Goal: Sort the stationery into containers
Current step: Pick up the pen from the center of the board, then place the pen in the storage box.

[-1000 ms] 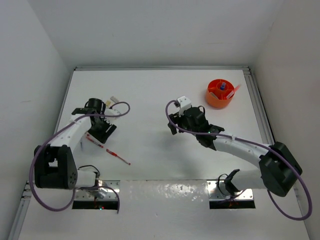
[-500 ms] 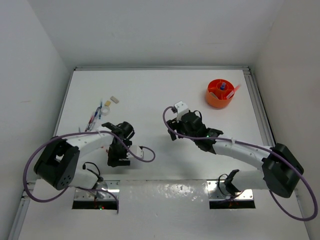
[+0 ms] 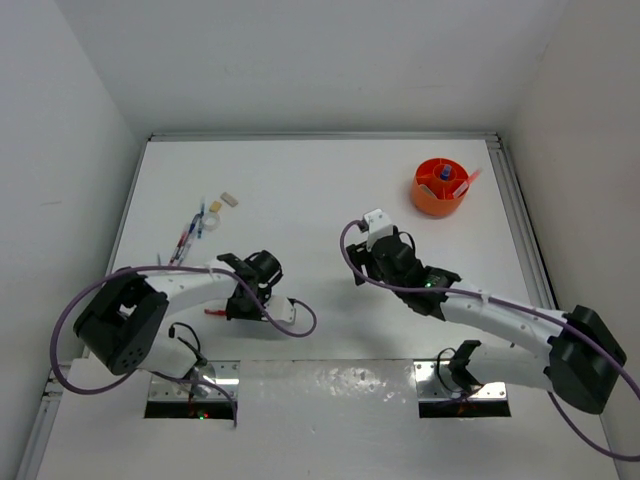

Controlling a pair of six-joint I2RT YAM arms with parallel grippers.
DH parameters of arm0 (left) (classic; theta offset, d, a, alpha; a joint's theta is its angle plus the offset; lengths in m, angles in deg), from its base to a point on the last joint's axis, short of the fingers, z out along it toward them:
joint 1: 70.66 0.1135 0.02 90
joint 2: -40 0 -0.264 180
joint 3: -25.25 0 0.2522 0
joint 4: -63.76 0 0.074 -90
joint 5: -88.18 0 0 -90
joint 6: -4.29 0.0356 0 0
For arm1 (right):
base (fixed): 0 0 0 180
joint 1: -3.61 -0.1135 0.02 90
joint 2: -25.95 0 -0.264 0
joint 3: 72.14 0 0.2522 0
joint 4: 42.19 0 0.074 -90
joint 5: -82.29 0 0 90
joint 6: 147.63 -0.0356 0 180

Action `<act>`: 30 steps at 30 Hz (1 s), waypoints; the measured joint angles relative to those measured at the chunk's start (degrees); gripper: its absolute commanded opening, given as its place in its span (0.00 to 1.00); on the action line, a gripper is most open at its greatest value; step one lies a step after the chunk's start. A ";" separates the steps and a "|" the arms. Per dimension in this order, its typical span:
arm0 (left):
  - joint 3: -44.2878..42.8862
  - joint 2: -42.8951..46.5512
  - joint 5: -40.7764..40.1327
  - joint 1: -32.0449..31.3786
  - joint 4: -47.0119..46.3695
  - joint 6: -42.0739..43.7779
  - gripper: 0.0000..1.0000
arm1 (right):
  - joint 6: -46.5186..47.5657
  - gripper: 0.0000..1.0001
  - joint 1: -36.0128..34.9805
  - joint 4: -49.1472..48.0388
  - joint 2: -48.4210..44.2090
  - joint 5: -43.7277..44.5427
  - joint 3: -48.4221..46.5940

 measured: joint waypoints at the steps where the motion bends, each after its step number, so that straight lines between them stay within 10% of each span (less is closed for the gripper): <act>1: 0.17 0.11 -0.22 -0.33 -0.02 -0.11 0.00 | 0.17 0.73 0.00 0.11 -0.35 0.63 0.13; 7: -2.73 -1.16 2.14 1.46 -0.68 -6.19 0.00 | 1.46 0.75 0.52 0.81 -2.12 2.84 0.28; 20: -42.80 -7.65 30.86 22.71 -4.87 -31.56 0.00 | 5.35 0.65 6.14 0.76 -3.85 -9.81 -5.16; 30: -38.29 -2.67 45.92 26.56 -21.29 -59.98 0.00 | 2.60 0.70 5.31 -14.62 2.97 -24.48 -14.86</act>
